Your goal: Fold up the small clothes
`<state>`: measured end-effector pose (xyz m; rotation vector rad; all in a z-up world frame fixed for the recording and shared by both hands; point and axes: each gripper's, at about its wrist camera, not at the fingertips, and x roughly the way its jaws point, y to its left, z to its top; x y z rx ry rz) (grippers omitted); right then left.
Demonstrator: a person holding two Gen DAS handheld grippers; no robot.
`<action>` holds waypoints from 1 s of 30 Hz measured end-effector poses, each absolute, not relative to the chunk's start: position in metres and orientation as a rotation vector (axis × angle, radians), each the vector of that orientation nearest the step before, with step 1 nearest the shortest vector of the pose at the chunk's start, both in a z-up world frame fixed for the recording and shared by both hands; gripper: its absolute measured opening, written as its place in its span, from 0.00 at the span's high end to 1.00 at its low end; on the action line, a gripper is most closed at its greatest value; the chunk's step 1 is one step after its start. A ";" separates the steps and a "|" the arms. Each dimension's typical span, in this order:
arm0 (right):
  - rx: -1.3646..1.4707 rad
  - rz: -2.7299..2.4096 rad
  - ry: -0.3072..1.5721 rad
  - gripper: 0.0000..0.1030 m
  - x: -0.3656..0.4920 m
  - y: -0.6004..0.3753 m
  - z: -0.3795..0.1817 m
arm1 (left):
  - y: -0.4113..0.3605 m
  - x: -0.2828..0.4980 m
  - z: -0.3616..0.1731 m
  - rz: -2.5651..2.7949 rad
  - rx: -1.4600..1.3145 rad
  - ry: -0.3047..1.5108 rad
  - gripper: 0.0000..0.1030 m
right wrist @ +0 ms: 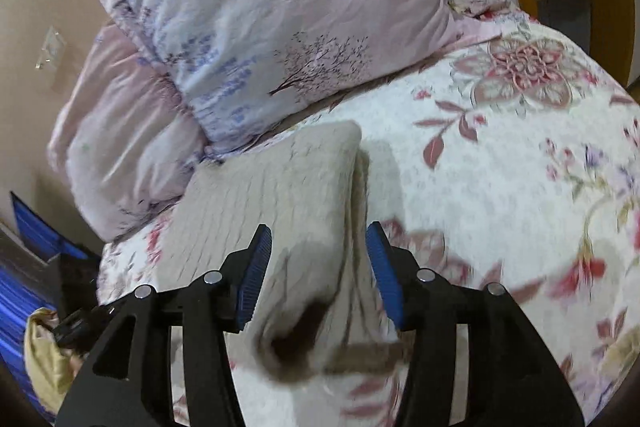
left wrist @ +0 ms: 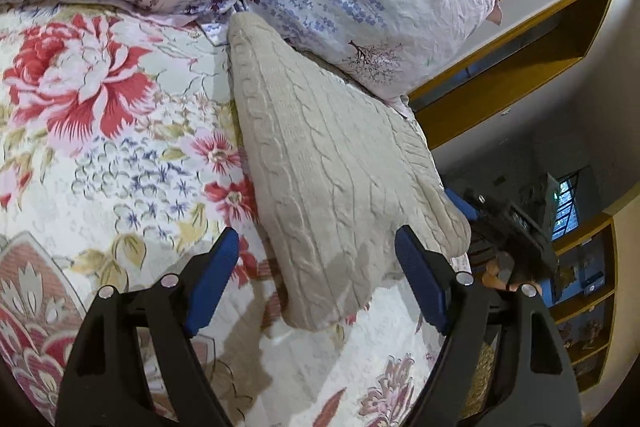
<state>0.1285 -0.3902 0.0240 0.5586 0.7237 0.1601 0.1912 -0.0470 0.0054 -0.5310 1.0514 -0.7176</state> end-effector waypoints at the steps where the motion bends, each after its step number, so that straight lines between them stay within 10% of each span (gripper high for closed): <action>1: 0.561 0.170 0.723 0.50 0.123 -0.390 0.024 | -0.047 0.189 0.005 -0.717 -0.531 1.055 0.25; 8: 0.548 0.252 0.716 0.51 0.096 -0.375 0.025 | -0.054 0.182 -0.006 -0.719 -0.550 1.098 0.35; 10: 0.506 0.261 0.740 0.64 0.095 -0.365 0.020 | -0.058 0.181 -0.010 -0.720 -0.550 1.115 0.40; 12: 0.459 0.244 0.775 0.91 0.098 -0.357 0.013 | -0.062 0.180 -0.014 -0.716 -0.553 1.136 0.61; 16: 0.409 0.196 0.626 0.91 0.077 -0.360 0.034 | -0.059 0.176 -0.015 -0.711 -0.553 1.134 0.82; 25: 0.398 0.069 0.776 0.92 0.087 -0.377 -0.018 | -0.055 0.161 -0.023 -0.715 -0.531 1.140 0.85; 30: 0.440 0.117 0.795 0.88 0.088 -0.384 -0.012 | -0.054 0.164 -0.016 -0.706 -0.501 1.159 0.61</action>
